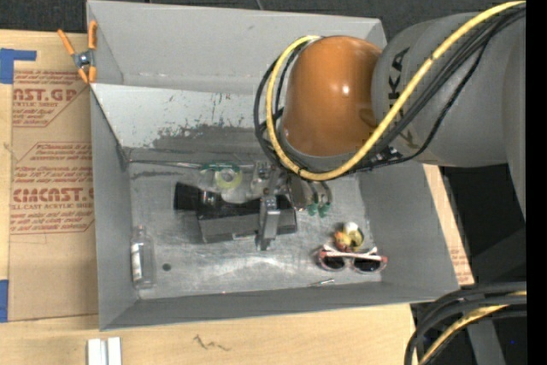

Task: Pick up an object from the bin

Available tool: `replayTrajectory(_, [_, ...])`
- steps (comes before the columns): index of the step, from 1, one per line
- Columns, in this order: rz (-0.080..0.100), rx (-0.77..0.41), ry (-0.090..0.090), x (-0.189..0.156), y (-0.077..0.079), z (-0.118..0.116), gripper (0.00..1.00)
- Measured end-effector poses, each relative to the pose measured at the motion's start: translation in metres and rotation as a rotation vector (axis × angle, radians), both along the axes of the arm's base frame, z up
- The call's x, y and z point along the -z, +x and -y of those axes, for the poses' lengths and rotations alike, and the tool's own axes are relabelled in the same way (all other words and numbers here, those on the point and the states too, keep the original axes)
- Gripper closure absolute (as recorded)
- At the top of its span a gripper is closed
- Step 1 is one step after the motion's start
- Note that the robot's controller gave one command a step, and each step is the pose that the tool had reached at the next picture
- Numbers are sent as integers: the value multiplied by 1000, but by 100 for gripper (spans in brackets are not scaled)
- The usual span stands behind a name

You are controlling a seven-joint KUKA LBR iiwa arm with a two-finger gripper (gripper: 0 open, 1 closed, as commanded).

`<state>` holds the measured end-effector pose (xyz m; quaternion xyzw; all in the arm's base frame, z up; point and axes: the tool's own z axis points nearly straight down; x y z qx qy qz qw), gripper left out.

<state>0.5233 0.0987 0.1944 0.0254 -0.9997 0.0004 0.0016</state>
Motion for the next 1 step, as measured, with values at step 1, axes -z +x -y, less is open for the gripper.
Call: replayTrajectory(1, [0, 0, 0, 0, 0, 0, 100])
